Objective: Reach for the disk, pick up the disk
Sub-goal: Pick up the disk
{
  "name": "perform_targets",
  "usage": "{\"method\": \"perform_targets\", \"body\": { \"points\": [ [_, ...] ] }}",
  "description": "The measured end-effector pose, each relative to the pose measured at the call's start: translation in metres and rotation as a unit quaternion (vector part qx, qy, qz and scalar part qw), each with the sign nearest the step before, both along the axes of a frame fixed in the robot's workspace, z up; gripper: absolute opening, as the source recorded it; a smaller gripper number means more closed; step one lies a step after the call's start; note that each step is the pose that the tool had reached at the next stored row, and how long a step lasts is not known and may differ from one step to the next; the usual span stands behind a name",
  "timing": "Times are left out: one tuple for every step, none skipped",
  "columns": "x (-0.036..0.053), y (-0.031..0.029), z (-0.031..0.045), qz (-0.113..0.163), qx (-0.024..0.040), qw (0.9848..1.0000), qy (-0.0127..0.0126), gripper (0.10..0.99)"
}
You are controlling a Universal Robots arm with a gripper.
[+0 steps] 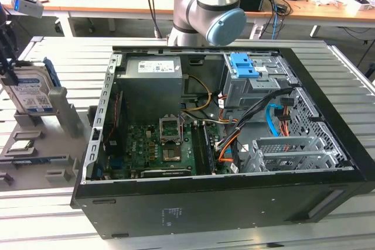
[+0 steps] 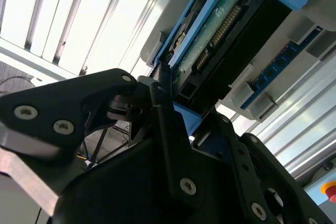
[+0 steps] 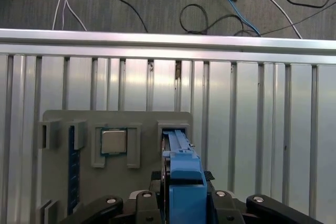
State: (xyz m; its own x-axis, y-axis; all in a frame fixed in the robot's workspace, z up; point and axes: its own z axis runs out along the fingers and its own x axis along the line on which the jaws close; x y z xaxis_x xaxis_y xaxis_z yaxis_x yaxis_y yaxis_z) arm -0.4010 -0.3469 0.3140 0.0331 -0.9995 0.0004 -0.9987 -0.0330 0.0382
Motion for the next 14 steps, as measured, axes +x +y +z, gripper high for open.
{"method": "perform_targets", "body": {
  "points": [
    [0.0, 0.0, 0.001, 0.0, 0.0, 1.0, 0.0, 0.369],
    [0.0, 0.0, 0.0018, 0.0, 0.0, 1.0, 0.0, 0.369],
    [0.0, 0.0, 0.0033, 0.0, 0.0, 1.0, 0.0, 0.369],
    [0.0, 0.0, 0.0048, 0.0, 0.0, 1.0, 0.0, 0.369],
    [0.0001, 0.0, 0.0067, 0.0, 0.0, 1.0, 0.0, 0.369],
    [0.0001, 0.0, 0.008, 0.0, 0.0, 1.0, 0.0, 0.369],
    [0.0002, 0.0, 0.0095, 0.0, 0.0, 1.0, 0.0, 0.369],
    [0.0003, 0.0001, 0.0124, 0.0, 0.0, 1.0, 0.0, 0.369],
    [0.0003, 0.0001, 0.0143, 0.0, 0.0001, 1.0, 0.0, 0.369],
    [0.0004, 0.0001, 0.0166, 0.0, 0.0, 1.0, 0.0, 0.369],
    [0.0004, 0.0001, 0.0189, 0.0, 0.0, 1.0, 0.0, 0.369],
    [0.0004, 0.0, 0.0208, 0.0, 0.0, 1.0, 0.0, 0.369],
    [0.0005, 0.0001, 0.022, 0.0, 0.0, 1.0, 0.0, 0.369],
    [0.0005, 0.0001, 0.0231, 0.0, 0.0, 1.0, 0.0, 0.369]
  ]
}}
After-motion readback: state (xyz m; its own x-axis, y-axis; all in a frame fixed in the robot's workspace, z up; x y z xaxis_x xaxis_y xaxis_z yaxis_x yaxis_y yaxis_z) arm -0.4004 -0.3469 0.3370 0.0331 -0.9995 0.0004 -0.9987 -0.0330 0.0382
